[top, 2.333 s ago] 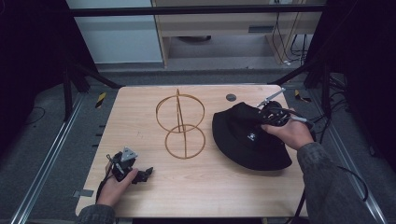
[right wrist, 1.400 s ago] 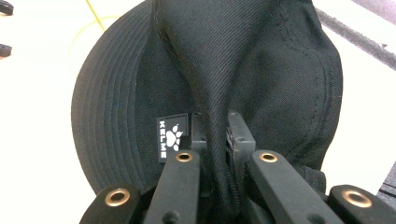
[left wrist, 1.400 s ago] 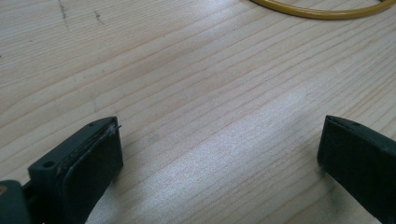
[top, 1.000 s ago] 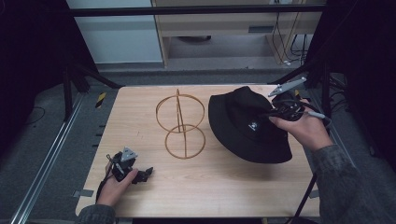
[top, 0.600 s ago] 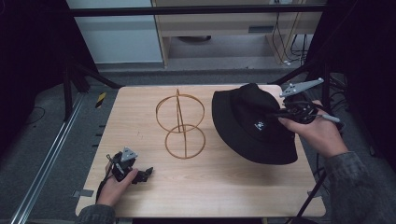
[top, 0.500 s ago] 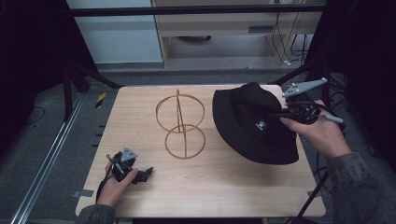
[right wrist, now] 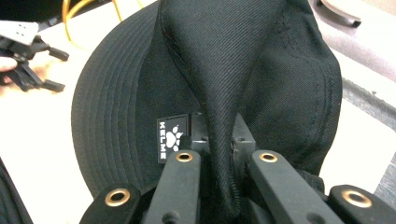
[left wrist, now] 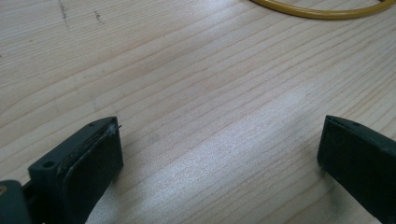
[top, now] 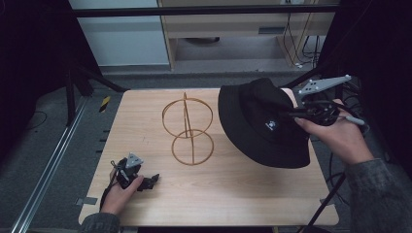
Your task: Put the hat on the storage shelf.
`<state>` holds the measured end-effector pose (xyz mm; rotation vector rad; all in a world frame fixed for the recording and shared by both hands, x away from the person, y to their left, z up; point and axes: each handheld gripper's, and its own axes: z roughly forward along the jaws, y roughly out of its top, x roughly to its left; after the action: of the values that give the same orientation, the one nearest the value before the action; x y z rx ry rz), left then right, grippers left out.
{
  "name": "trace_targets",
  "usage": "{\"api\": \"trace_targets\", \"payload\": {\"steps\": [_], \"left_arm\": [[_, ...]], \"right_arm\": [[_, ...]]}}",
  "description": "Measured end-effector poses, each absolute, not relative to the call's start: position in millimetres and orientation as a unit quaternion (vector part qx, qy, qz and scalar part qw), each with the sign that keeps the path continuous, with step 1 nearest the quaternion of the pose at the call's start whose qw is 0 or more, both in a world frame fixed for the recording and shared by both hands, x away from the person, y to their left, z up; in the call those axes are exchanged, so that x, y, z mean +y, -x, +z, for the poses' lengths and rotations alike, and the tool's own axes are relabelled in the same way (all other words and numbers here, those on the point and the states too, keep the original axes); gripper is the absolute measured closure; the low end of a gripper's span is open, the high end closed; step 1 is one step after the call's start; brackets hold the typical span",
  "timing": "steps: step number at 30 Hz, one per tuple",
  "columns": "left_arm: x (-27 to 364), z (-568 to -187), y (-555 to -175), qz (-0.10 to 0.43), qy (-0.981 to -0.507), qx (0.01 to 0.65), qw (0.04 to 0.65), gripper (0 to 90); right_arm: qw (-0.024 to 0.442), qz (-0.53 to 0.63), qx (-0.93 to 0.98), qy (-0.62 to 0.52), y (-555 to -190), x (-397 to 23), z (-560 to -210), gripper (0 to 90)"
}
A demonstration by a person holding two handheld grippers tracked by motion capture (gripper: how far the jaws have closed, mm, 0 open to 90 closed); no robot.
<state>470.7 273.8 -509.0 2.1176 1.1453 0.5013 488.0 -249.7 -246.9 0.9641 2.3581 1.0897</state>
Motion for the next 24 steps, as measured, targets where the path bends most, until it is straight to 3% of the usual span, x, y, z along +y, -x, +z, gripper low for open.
{"api": "trace_targets", "payload": {"steps": [24], "left_arm": [[273.9, -508.9, -470.7, 0.192, -0.812, 0.439, 0.334, 0.0]], "right_arm": [[0.188, 0.420, 0.835, -0.303, -494.3, -211.0, -220.5, 85.2]]}}
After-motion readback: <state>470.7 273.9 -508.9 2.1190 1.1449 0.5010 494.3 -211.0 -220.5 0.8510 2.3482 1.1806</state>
